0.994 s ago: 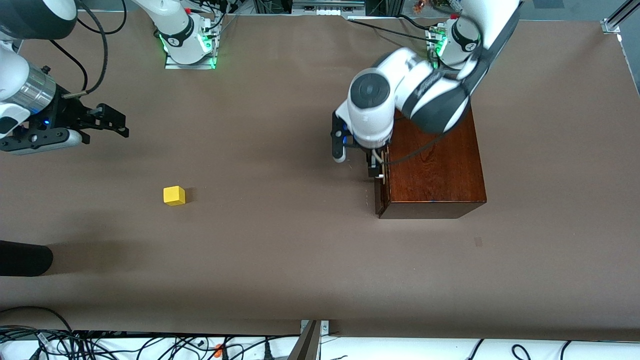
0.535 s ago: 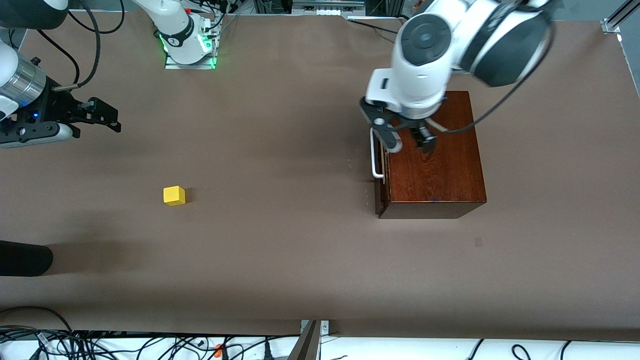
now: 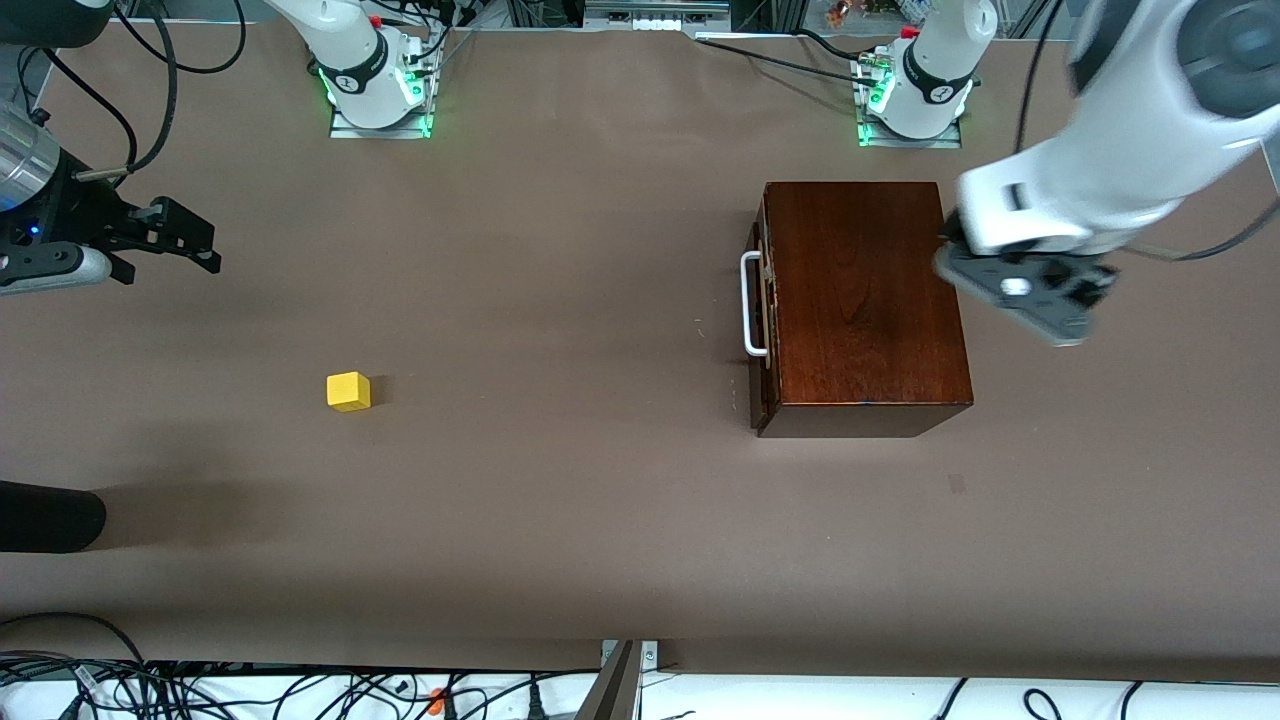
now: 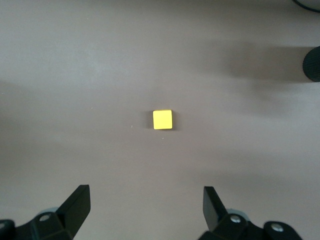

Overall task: Open drawer, take yellow block, close drawer
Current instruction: 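Push the drawer shut with the left gripper and withdraw it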

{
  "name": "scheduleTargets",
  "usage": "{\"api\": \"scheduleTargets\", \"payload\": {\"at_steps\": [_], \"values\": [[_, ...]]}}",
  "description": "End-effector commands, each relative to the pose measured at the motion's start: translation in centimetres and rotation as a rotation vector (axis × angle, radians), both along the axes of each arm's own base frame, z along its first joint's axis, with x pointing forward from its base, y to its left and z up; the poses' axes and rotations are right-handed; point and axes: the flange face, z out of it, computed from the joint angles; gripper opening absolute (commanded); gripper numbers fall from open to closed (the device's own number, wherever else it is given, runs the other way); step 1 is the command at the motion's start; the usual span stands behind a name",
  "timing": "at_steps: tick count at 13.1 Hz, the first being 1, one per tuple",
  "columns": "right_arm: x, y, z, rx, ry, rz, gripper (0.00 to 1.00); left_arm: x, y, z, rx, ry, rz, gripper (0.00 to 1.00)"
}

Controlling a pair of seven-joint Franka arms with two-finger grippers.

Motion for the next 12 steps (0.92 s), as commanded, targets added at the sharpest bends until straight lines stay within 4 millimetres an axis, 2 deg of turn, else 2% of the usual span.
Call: {"api": "scheduleTargets", "payload": {"at_steps": [1, 2, 3, 5, 6, 8, 12], "values": [[0.4, -0.1, 0.7, -0.014, -0.004, -0.004, 1.0, -2.3, 2.5, 1.5, -0.037, -0.069, 0.291, 1.0], [0.4, -0.2, 0.7, -0.014, -0.005, -0.006, 1.0, -2.9, 4.8, 1.8, -0.073, -0.13, 0.355, 1.0], [0.4, -0.2, 0.7, -0.014, -0.005, -0.004, 1.0, -3.6, 6.1, 1.4, -0.096, -0.189, 0.379, 1.0], [0.6, 0.3, 0.2, -0.013, 0.004, -0.001, 1.0, -4.9, 7.6, 0.4, -0.115, -0.232, 0.399, 1.0], [0.7, 0.6, 0.2, -0.013, 0.001, 0.0, 1.0, -5.1, 7.9, -0.4, -0.113, -0.225, 0.405, 1.0], [0.7, 0.7, 0.2, -0.011, -0.002, -0.001, 1.0, -5.1, 8.6, -0.6, -0.112, -0.209, 0.418, 1.0], [0.8, 0.7, 0.2, -0.01, -0.003, -0.001, 1.0, -5.4, 8.6, -0.7, -0.094, -0.159, 0.423, 1.0]]}}
